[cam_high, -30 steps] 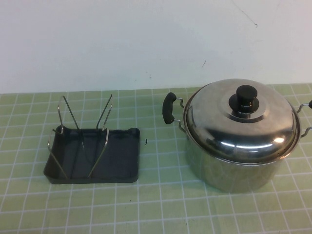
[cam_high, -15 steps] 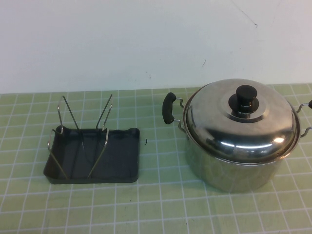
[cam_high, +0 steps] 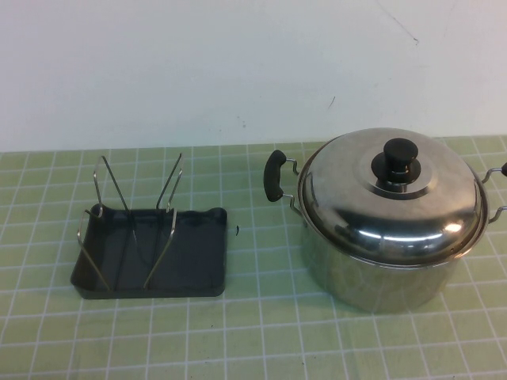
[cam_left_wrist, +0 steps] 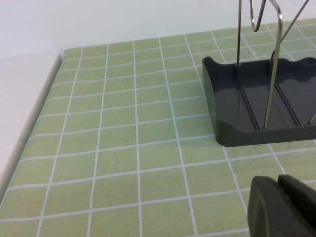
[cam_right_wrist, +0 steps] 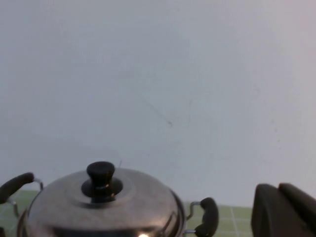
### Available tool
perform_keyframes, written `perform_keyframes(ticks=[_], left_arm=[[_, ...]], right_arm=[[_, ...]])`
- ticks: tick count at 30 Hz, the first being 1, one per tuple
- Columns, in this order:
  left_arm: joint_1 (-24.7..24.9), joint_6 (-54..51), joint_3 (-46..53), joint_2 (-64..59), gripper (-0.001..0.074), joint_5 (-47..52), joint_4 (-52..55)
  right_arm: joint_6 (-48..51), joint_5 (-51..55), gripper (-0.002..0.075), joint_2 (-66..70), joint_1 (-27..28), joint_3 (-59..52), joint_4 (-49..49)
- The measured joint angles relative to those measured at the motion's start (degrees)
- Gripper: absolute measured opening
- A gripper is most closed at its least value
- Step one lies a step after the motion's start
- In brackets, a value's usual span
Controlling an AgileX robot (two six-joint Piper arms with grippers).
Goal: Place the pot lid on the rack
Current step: Open the pot
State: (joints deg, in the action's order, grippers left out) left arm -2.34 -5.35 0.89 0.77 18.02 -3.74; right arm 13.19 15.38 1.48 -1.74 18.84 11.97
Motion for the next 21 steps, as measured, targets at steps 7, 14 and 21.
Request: perform_keyframes(ticks=[7,14,21], left_arm=[[0.00,0.00,0.00,0.00,-0.0004,0.00,0.00],[0.00,0.00,0.00,0.00,-0.0004,0.00,0.00],[0.00,-0.13,0.00,0.00,-0.0003,0.00,0.00]], right_arm=[[15.97,0.33,-0.0001,13.48,-0.21,3.43,14.48],[-4.70,-10.66,0.0104,28.73,-8.02,6.99,-5.43],[-4.58,-38.69,0.0365,47.90,-18.99,6.99,-11.47]])
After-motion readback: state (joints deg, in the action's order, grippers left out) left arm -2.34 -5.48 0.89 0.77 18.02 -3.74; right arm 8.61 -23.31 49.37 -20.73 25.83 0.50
